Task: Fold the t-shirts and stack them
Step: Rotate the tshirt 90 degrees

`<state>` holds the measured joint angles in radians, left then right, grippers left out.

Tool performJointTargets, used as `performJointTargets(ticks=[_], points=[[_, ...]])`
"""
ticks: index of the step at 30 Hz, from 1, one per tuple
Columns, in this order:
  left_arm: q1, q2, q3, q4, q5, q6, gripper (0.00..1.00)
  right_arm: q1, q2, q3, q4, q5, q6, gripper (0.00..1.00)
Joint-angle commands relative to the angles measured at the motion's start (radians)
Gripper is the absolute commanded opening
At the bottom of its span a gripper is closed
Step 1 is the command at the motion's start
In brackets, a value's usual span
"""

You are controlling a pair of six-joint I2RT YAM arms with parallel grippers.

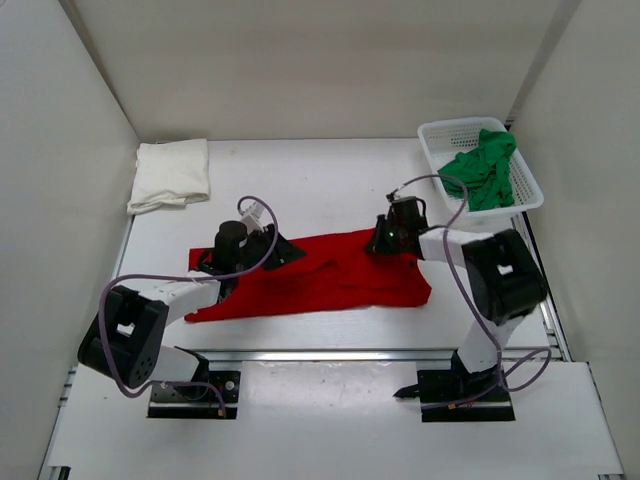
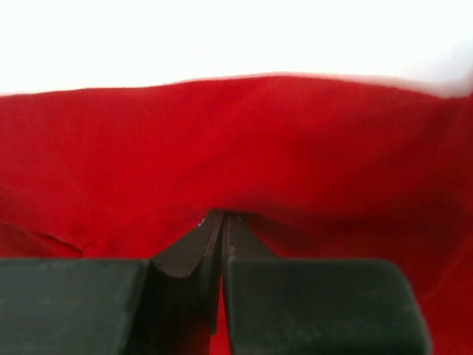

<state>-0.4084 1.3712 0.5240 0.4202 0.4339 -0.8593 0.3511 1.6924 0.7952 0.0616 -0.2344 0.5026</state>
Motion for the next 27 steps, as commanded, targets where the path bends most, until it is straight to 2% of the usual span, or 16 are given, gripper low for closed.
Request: performJointTargets(ticks=[1, 3, 4, 6, 7, 8, 10, 11, 13, 14, 16, 18, 21, 23, 24, 27], points=[[-0.003, -0.015, -0.024, -0.098, 0.043, 0.078, 0.43, -0.030, 0.176, 0.222, -0.025, -0.009, -0.044, 0.00], [0.005, -0.058, -0.062, -0.118, 0.039, 0.089, 0.44, -0.037, 0.359, 0.499, -0.139, -0.026, -0.074, 0.00], [0.014, -0.073, -0.065, -0.129, 0.037, 0.088, 0.45, -0.043, 0.410, 0.580, -0.182, -0.046, -0.093, 0.00], [0.032, -0.135, -0.100, -0.156, 0.031, 0.091, 0.45, -0.044, 0.615, 0.941, -0.329, -0.094, -0.113, 0.00], [0.052, -0.164, -0.114, -0.188, 0.026, 0.104, 0.46, -0.043, 0.732, 1.052, -0.433, -0.111, -0.130, 0.00], [0.057, -0.178, -0.114, -0.234, 0.025, 0.120, 0.46, -0.034, 0.798, 1.298, -0.492, -0.120, -0.144, 0.00], [0.077, -0.250, -0.130, -0.292, 0.011, 0.134, 0.47, -0.029, 1.072, 1.952, -0.749, -0.147, -0.167, 0.01], [0.085, -0.289, -0.146, -0.320, -0.006, 0.152, 0.48, -0.021, 1.064, 2.017, -0.696, -0.196, -0.148, 0.02], [0.097, -0.332, -0.176, -0.363, -0.035, 0.164, 0.50, -0.044, 0.877, 1.644, -0.532, -0.268, -0.101, 0.09], [0.103, -0.349, -0.179, -0.380, -0.032, 0.180, 0.51, -0.038, 0.822, 1.598, -0.513, -0.255, -0.127, 0.13], [0.137, -0.380, -0.212, -0.400, -0.018, 0.203, 0.53, -0.032, 0.657, 1.502, -0.532, -0.203, -0.211, 0.29], [0.148, -0.388, -0.232, -0.406, -0.021, 0.210, 0.54, -0.015, 0.560, 1.457, -0.578, -0.168, -0.268, 0.34], [0.093, -0.333, -0.234, -0.367, -0.018, 0.207, 0.54, 0.002, 0.324, 1.252, -0.539, -0.140, -0.296, 0.31], [0.045, -0.276, -0.197, -0.356, -0.035, 0.212, 0.54, 0.006, 0.194, 0.954, -0.421, -0.140, -0.239, 0.26], [0.014, -0.236, -0.168, -0.345, -0.031, 0.218, 0.54, 0.006, 0.111, 0.799, -0.342, -0.126, -0.219, 0.20], [-0.006, -0.164, -0.127, -0.302, 0.032, 0.210, 0.52, 0.025, -0.037, 0.493, -0.166, -0.114, -0.121, 0.02]])
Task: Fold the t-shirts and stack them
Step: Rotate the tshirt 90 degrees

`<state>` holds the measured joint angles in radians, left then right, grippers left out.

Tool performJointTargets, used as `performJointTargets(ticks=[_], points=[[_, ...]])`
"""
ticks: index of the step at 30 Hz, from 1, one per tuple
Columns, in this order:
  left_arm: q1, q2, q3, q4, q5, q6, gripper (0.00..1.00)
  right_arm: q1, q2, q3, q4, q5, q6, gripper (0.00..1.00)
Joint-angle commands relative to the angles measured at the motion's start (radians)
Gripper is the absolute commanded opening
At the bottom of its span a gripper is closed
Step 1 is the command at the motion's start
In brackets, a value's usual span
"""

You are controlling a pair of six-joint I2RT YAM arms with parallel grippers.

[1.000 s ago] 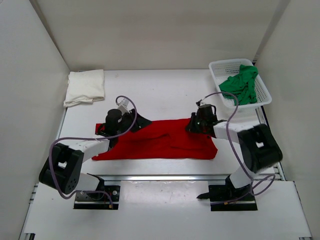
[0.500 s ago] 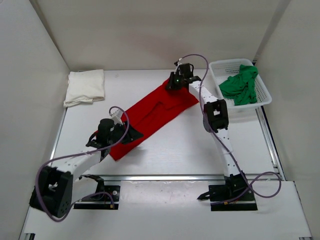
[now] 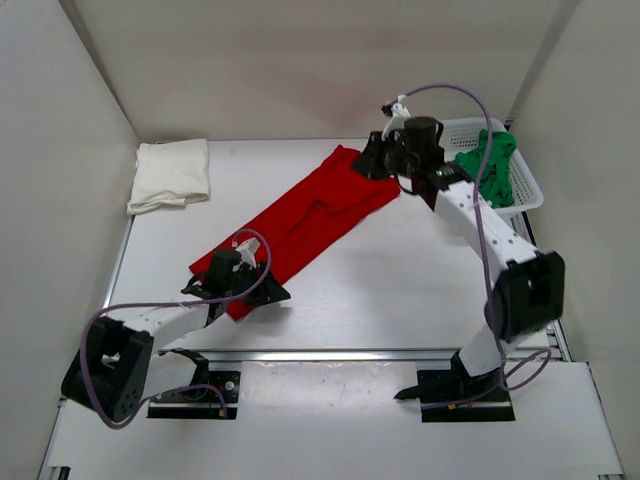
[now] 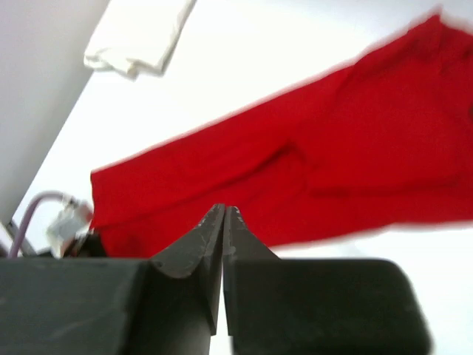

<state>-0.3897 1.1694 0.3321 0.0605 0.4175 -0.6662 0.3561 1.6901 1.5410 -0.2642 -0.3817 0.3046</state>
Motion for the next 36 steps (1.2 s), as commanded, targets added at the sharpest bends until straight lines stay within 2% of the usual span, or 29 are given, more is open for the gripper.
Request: performJointTargets(ticks=[1, 4, 5, 8, 10, 15, 17, 20, 23, 24, 25, 28, 32, 34, 36], points=[[-0.023, 0.038, 0.068, 0.064, 0.056, 0.020, 0.51, 0.050, -0.046, -0.295, 0.180, 0.053, 0.070, 0.00], [-0.029, 0.036, 0.074, 0.052, 0.041, 0.033, 0.52, 0.098, -0.082, -0.476, 0.236, 0.070, 0.097, 0.01], [-0.037, 0.029, 0.074, 0.052, 0.046, 0.037, 0.52, 0.110, -0.079, -0.536, 0.282, 0.060, 0.111, 0.04], [-0.040, 0.021, 0.062, 0.071, 0.059, 0.024, 0.52, 0.132, -0.044, -0.639, 0.434, -0.023, 0.212, 0.22], [-0.043, 0.010, 0.055, 0.071, 0.061, 0.033, 0.52, 0.156, 0.035, -0.610, 0.450, -0.023, 0.229, 0.34], [-0.006, -0.034, 0.038, 0.056, 0.075, 0.024, 0.52, 0.222, 0.157, -0.581, 0.500, 0.038, 0.319, 0.42], [0.014, -0.062, 0.030, 0.059, 0.083, 0.019, 0.52, 0.253, 0.213, -0.555, 0.517, 0.056, 0.355, 0.42], [0.067, -0.108, 0.047, -0.005, 0.072, 0.049, 0.52, 0.268, 0.316, -0.454, 0.465, 0.069, 0.360, 0.34], [0.081, -0.106, 0.059, -0.025, 0.079, 0.059, 0.52, 0.267, 0.342, -0.397, 0.436, 0.047, 0.352, 0.09], [0.084, -0.102, 0.062, -0.025, 0.083, 0.062, 0.52, 0.258, 0.342, -0.407, 0.439, 0.049, 0.347, 0.07], [0.075, -0.103, 0.061, -0.021, 0.076, 0.057, 0.51, 0.242, 0.315, -0.433, 0.447, 0.046, 0.341, 0.00], [0.043, -0.071, 0.073, -0.002, 0.078, 0.053, 0.52, 0.169, 0.221, -0.543, 0.430, 0.015, 0.305, 0.00], [0.023, -0.057, 0.073, 0.002, 0.060, 0.060, 0.52, 0.025, 0.005, -0.755, 0.366, -0.038, 0.223, 0.00], [0.020, -0.039, 0.073, -0.010, 0.058, 0.063, 0.52, -0.044, -0.078, -0.797, 0.312, -0.081, 0.196, 0.11], [0.009, -0.024, 0.067, -0.004, 0.050, 0.071, 0.52, -0.115, -0.108, -0.803, 0.293, -0.082, 0.168, 0.36]])
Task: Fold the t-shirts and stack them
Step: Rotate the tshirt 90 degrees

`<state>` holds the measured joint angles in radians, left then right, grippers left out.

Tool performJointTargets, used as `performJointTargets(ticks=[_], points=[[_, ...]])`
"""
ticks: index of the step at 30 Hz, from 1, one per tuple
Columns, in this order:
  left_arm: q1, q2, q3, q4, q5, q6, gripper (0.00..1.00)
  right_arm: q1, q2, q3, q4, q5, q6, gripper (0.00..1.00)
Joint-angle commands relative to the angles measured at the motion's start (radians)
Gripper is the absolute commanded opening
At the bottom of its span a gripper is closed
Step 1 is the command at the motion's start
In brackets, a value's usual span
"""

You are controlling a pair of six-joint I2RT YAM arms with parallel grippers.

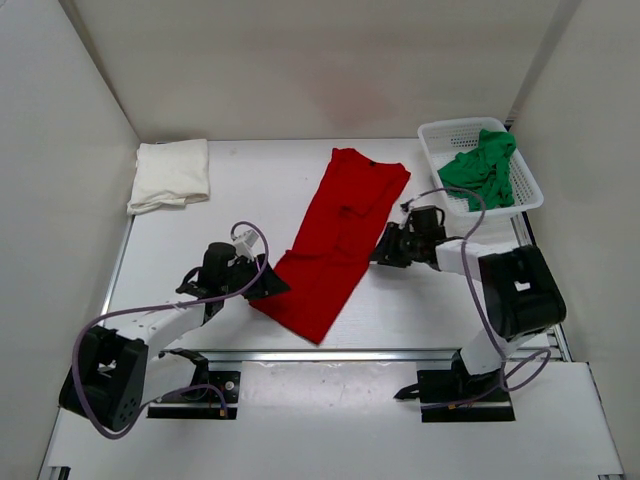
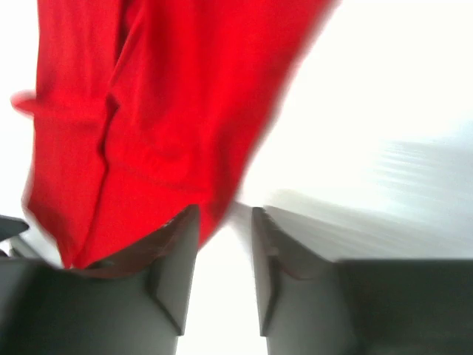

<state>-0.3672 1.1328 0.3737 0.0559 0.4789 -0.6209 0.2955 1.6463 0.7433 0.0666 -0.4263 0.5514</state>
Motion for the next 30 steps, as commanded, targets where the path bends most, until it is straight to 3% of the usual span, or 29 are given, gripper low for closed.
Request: performJointTargets(ticks=[1, 6, 12, 14, 17, 20, 22, 24, 30], points=[[-0.019, 0.019, 0.021, -0.001, -0.017, 0.026, 0.51, -0.064, -0.059, 0.029, -0.040, -0.020, -0.080, 0.41], [-0.007, 0.001, -0.004, -0.010, -0.029, 0.026, 0.52, -0.127, 0.090, 0.271, -0.053, 0.116, -0.100, 0.55], [0.036, -0.048, -0.028, -0.051, -0.040, 0.056, 0.51, -0.171, 0.345, 0.522, -0.039, 0.199, -0.030, 0.60], [0.033, -0.048, -0.033, -0.054, -0.043, 0.056, 0.52, -0.168, 0.417, 0.623, -0.104, 0.228, -0.027, 0.62], [0.028, -0.038, -0.039, -0.048, -0.033, 0.055, 0.52, -0.154, 0.487, 0.708, -0.162, 0.244, -0.030, 0.60], [0.034, -0.030, -0.045, -0.041, -0.026, 0.049, 0.52, -0.124, 0.565, 0.835, -0.218, 0.216, -0.051, 0.44], [0.042, -0.033, -0.044, -0.044, -0.026, 0.049, 0.52, -0.095, 0.625, 0.951, -0.266, 0.201, -0.086, 0.43], [0.050, -0.033, -0.042, -0.050, -0.023, 0.049, 0.52, -0.075, 0.761, 1.222, -0.428, 0.150, -0.131, 0.44], [0.102, -0.051, -0.062, -0.109, -0.045, 0.070, 0.52, -0.036, 1.065, 2.075, -0.960, 0.181, -0.257, 0.62]])
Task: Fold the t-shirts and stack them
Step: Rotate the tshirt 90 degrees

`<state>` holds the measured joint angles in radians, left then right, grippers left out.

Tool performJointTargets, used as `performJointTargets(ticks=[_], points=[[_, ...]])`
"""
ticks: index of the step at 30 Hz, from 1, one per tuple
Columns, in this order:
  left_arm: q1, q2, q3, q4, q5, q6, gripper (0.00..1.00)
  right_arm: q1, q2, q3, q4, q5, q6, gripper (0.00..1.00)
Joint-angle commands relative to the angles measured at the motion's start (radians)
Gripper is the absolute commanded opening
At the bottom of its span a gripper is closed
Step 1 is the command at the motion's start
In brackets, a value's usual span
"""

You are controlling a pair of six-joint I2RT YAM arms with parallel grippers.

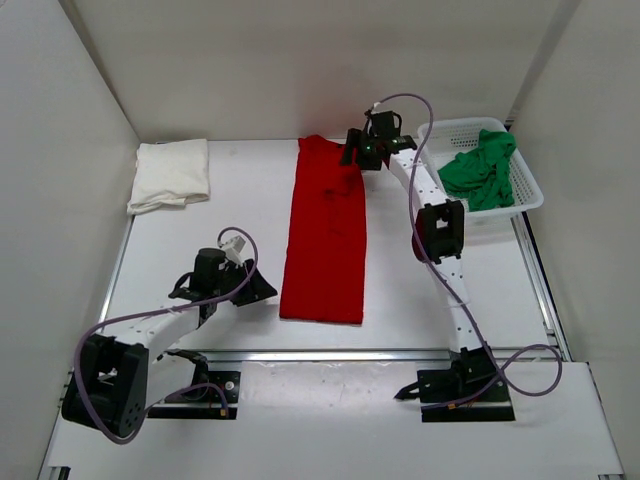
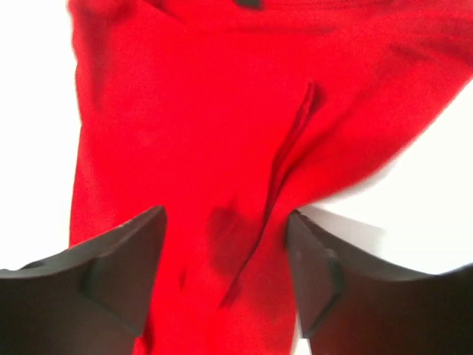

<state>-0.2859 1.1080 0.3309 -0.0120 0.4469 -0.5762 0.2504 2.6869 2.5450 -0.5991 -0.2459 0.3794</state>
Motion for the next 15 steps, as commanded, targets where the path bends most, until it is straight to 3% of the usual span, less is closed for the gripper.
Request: performJointTargets(ticks=[1, 4, 9, 11, 14, 15], points=[[0.016, -0.025, -0.026, -0.054, -0.029, 0.035, 0.52, -0.005, -0.037, 0.235, -0.312, -0.015, -0.092, 0.65], [-0.010, -0.004, -0.039, -0.052, -0.065, 0.042, 0.54, 0.010, -0.091, 0.217, -0.442, 0.064, -0.174, 0.67], [-0.059, 0.064, -0.039, 0.000, -0.062, 0.020, 0.56, 0.050, -0.287, 0.025, -0.438, 0.092, -0.227, 0.67], [-0.064, 0.073, -0.043, 0.039, -0.040, 0.004, 0.58, 0.076, -0.434, -0.105, -0.397, 0.117, -0.253, 0.66], [-0.071, 0.095, -0.030, 0.052, -0.045, 0.009, 0.60, 0.119, -0.689, -0.456, -0.244, 0.111, -0.272, 0.63], [-0.081, 0.098, -0.027, 0.053, -0.053, 0.010, 0.61, 0.127, -0.749, -0.649, -0.191, 0.099, -0.260, 0.59]])
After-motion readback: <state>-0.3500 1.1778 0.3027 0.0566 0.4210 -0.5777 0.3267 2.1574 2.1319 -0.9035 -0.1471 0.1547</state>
